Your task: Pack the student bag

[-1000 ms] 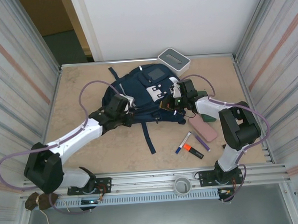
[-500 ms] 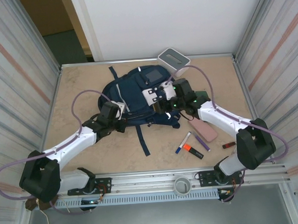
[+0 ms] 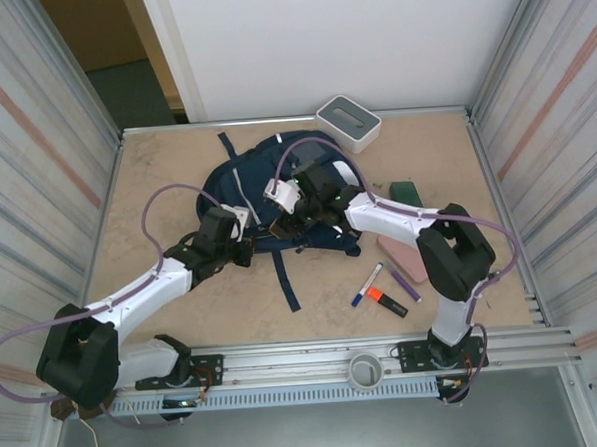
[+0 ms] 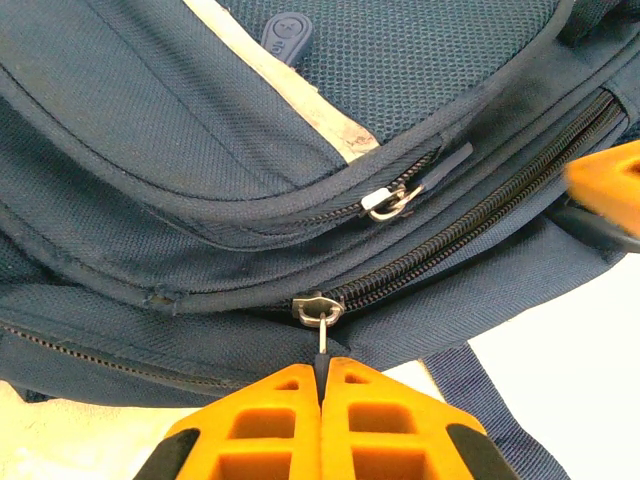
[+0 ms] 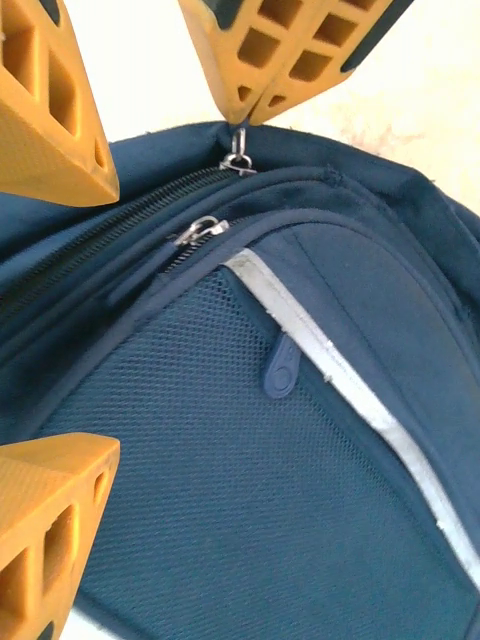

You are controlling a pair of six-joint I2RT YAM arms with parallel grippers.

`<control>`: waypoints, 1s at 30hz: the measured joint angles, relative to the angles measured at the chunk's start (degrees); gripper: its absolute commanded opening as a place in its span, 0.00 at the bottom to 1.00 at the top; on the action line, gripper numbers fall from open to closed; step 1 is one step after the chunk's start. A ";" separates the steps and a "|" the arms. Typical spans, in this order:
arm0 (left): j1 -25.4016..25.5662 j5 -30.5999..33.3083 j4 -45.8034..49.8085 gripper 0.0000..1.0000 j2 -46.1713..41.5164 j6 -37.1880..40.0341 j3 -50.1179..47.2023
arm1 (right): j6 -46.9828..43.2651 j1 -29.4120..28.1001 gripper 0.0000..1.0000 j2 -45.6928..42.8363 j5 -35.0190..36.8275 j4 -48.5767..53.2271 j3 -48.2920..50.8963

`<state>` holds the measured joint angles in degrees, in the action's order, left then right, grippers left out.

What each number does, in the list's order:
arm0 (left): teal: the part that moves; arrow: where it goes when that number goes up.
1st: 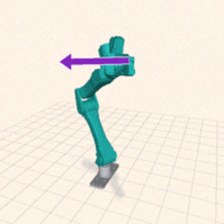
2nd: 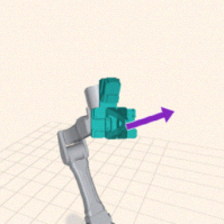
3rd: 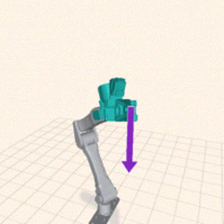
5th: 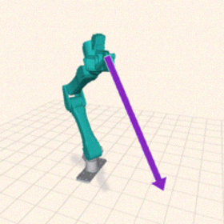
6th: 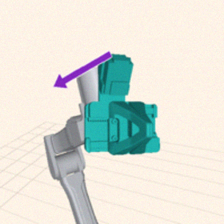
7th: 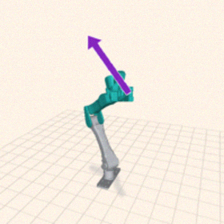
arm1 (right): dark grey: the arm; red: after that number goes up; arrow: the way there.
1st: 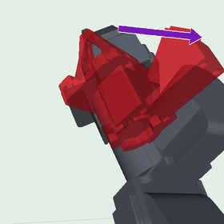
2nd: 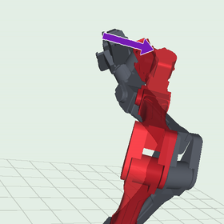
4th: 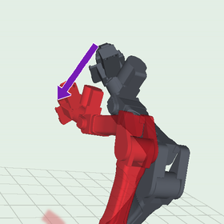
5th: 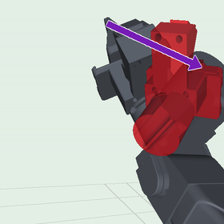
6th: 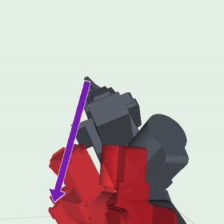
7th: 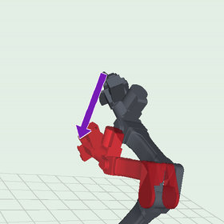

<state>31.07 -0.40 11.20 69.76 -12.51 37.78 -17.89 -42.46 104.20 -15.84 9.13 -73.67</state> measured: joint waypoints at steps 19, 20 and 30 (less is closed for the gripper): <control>-0.59 0.39 0.35 0.00 -0.09 -1.14 0.02 | -10.16 -1.03 0.03 6.99 1.18 2.73 -6.38; -0.59 0.70 0.57 0.00 -0.17 -1.27 0.04 | -10.25 -1.03 0.00 6.88 1.25 2.62 -6.38; -0.57 5.44 3.87 0.00 -3.39 -1.95 4.00 | -5.95 1.62 0.00 0.79 -3.52 -2.36 -3.45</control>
<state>30.50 5.04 15.07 66.37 -14.46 41.78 -23.83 -40.84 104.99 -19.35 6.76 -77.12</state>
